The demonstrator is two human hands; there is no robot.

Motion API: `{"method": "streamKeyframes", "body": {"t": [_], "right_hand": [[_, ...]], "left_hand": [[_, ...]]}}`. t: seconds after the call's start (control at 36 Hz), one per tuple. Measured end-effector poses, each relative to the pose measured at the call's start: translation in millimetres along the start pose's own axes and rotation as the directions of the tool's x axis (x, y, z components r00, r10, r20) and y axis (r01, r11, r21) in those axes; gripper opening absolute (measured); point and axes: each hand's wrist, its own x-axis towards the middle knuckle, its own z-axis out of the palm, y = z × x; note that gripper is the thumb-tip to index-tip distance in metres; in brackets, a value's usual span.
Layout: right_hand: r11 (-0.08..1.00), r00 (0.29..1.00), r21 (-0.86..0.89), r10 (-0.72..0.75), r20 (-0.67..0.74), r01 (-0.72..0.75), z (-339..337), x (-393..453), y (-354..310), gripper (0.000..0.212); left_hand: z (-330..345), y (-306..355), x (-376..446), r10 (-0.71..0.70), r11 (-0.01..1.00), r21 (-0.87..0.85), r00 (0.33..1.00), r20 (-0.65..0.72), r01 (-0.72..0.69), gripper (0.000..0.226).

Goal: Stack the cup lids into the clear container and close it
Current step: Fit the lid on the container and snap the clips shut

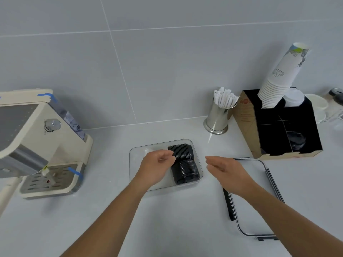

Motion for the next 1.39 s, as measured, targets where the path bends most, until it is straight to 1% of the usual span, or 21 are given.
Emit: {"method": "streamKeyframes", "body": {"t": [0.06, 0.14, 0.22, 0.31, 0.39, 0.5, 0.72, 0.89, 1.0, 1.17, 1.25, 1.28, 1.31, 1.33, 1.39], "right_hand": [[0.988, 0.998, 0.149, 0.055, -0.032, -0.050, -6, -4, 1, 0.028], [0.941, 0.992, 0.326, 0.117, -0.053, -0.094, -14, -12, 6, 0.016], [0.828, 0.980, 0.546, 0.189, -0.062, -0.126, -21, -23, 15, 0.015], [0.735, 0.968, 0.661, 0.244, -0.048, -0.153, -35, -35, 25, 0.019], [0.705, 0.960, 0.689, 0.275, -0.046, -0.169, -51, -45, 40, 0.023], [0.671, 0.947, 0.720, 0.315, -0.058, -0.179, -71, -50, 61, 0.023], [0.640, 0.902, 0.728, 0.426, -0.071, -0.246, -105, -54, 121, 0.023], [0.623, 0.878, 0.712, 0.479, -0.021, -0.323, -120, -52, 159, 0.019], [0.607, 0.858, 0.713, 0.513, -0.016, -0.350, -128, -46, 176, 0.017], [0.616, 0.845, 0.674, 0.535, 0.022, -0.408, -134, -38, 197, 0.033], [0.615, 0.844, 0.654, 0.533, 0.066, -0.439, -133, -36, 204, 0.031], [0.611, 0.844, 0.653, 0.529, 0.085, -0.448, -132, -36, 205, 0.026], [0.609, 0.846, 0.649, 0.522, 0.107, -0.457, -132, -35, 205, 0.018], [0.610, 0.851, 0.641, 0.508, 0.134, -0.466, -133, -35, 204, 0.015], [0.625, 0.860, 0.621, 0.480, 0.174, -0.474, -133, -34, 202, 0.025]], "left_hand": [[6, 1, -8, -0.051, 0.991, -0.121, 0.998, 0.023, 0.053, 0.013], [17, 4, -23, -0.132, 0.927, -0.343, 0.987, 0.087, 0.154, 0.010], [33, 5, -38, -0.218, 0.848, -0.458, 0.963, 0.160, 0.268, 0.016], [50, 3, -49, -0.277, 0.779, -0.520, 0.937, 0.214, 0.350, 0.018], [66, 0, -57, -0.327, 0.733, -0.541, 0.911, 0.252, 0.412, 0.018], [84, -2, -60, -0.398, 0.672, -0.559, 0.873, 0.282, 0.486, 0.020], [119, -3, -53, -0.491, 0.633, -0.546, 0.829, 0.265, 0.549, 0.020], [147, -6, -53, -0.567, 0.588, -0.543, 0.784, 0.253, 0.600, 0.021], [162, -8, -52, -0.606, 0.600, -0.503, 0.764, 0.223, 0.622, 0.022], [184, -2, -44, -0.626, 0.624, -0.463, 0.757, 0.186, 0.630, 0.023], [196, 4, -39, -0.627, 0.637, -0.447, 0.759, 0.174, 0.628, 0.026], [199, 6, -38, -0.623, 0.644, -0.439, 0.762, 0.174, 0.627, 0.025], [202, 9, -37, -0.614, 0.656, -0.427, 0.769, 0.178, 0.623, 0.022], [206, 13, -35, -0.601, 0.672, -0.409, 0.777, 0.187, 0.617, 0.016], [213, 22, -33, -0.581, 0.697, -0.374, 0.788, 0.206, 0.612, 0.005]]}}
